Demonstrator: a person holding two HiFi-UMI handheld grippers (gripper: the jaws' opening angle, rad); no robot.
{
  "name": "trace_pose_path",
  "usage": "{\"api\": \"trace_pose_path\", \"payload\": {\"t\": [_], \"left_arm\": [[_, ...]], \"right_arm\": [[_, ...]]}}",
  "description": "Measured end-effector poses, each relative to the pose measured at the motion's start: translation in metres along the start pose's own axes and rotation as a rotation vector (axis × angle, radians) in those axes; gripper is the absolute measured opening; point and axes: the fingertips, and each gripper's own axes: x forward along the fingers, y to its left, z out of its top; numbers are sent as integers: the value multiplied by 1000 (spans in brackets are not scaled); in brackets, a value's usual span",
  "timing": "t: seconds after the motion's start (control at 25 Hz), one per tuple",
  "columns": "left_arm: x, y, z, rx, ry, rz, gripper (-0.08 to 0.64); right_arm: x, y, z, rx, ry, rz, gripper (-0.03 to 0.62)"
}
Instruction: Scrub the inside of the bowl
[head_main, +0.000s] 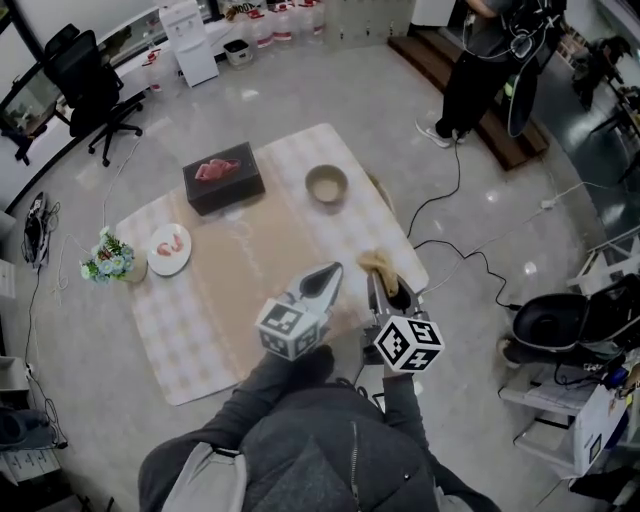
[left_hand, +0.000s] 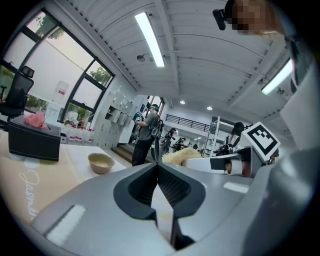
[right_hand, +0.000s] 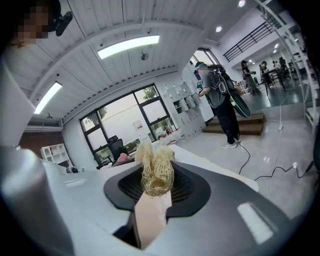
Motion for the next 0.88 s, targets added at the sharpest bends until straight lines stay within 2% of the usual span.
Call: {"api": "trace_pose_path", "payload": {"t": [0.16, 0.44, 0.72, 0.88], "left_arm": [[13, 19, -4, -36, 4, 31, 11], [29, 36, -12, -46, 16, 48, 11], [28, 42, -12, -65, 25, 58, 11], [22, 54, -8, -83, 9, 91, 11]], "right_arm": [[26, -8, 0, -17, 40, 19, 109], [54, -19, -8, -9, 92, 34, 109], [73, -20, -9, -12, 115, 57, 109], [84, -17, -14, -19, 147, 76, 109]]}}
